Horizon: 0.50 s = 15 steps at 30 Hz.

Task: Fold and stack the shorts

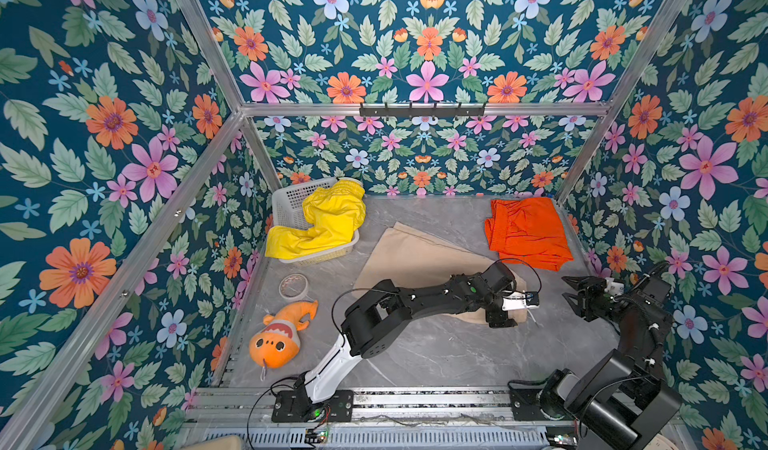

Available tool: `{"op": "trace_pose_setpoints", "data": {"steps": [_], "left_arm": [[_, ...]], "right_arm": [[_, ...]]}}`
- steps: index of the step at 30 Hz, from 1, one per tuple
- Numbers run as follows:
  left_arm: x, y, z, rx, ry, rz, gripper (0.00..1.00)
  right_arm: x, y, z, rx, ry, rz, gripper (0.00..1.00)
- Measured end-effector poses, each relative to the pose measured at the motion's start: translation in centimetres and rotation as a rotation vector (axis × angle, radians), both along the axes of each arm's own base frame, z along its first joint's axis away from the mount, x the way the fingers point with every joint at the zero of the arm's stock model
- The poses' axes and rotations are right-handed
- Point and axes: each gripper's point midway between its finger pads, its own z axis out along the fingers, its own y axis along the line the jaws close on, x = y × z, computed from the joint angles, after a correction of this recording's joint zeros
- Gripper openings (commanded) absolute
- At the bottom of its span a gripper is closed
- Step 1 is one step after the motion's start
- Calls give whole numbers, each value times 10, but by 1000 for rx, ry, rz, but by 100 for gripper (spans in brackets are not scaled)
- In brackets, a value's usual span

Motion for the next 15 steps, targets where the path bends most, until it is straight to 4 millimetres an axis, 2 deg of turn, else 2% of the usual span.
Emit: {"op": "trace_pose_setpoints", "data": {"steps": [8,11,15], "left_arm": [[1,2,-39,74,-19,10,80],[7,0,-47,72,-38,32,80],[17,-6,-47,47,-64,76,64]], "right_arm": [[-1,-4,-5,-16,11,-25,53],[-2,-4,-7,-14,16,-38,53],[-3,-4,-11,-10,26,-44,53]]}}
